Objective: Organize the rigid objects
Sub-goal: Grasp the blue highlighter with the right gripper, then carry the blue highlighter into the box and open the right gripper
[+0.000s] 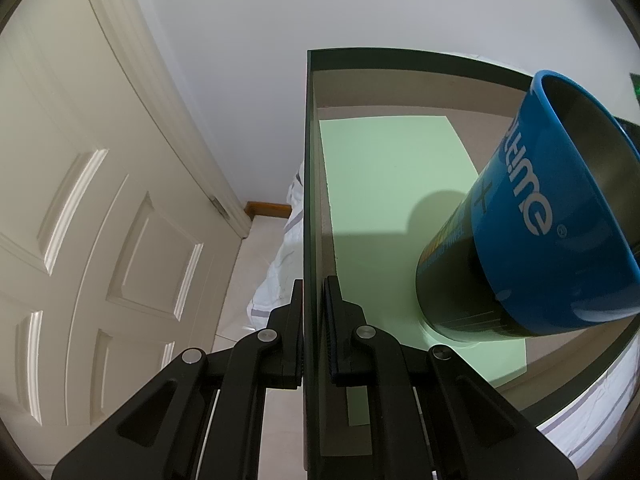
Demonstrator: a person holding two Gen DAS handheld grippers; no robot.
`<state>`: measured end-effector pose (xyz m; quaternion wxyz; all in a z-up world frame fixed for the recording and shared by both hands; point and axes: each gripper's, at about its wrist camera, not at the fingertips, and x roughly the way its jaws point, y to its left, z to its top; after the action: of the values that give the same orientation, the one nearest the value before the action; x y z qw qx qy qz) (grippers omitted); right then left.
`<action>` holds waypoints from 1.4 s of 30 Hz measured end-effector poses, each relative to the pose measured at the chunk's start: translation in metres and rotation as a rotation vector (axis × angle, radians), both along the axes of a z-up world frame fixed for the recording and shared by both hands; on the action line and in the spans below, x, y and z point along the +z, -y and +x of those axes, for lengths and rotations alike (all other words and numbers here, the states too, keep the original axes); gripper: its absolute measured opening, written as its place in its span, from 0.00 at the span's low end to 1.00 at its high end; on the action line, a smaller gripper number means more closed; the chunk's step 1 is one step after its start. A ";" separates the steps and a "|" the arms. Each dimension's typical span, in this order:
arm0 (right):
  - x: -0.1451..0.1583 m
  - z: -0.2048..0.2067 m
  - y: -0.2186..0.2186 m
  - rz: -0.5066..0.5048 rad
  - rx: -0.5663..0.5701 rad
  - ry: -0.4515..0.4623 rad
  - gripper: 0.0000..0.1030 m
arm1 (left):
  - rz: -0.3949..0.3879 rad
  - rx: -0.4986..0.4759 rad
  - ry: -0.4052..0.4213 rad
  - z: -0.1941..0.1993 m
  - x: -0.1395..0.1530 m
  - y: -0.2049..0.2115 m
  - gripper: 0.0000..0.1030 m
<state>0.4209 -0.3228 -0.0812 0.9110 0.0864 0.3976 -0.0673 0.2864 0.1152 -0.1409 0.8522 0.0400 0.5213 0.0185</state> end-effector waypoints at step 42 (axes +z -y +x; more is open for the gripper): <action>0.047 -0.156 -0.079 -0.200 0.253 0.191 0.26 | -0.005 0.001 0.004 -0.001 -0.001 -0.004 0.06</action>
<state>0.2649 -0.2438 -0.0339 0.9498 -0.0492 0.3085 0.0170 0.2854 0.1194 -0.1420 0.8534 0.0376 0.5196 0.0175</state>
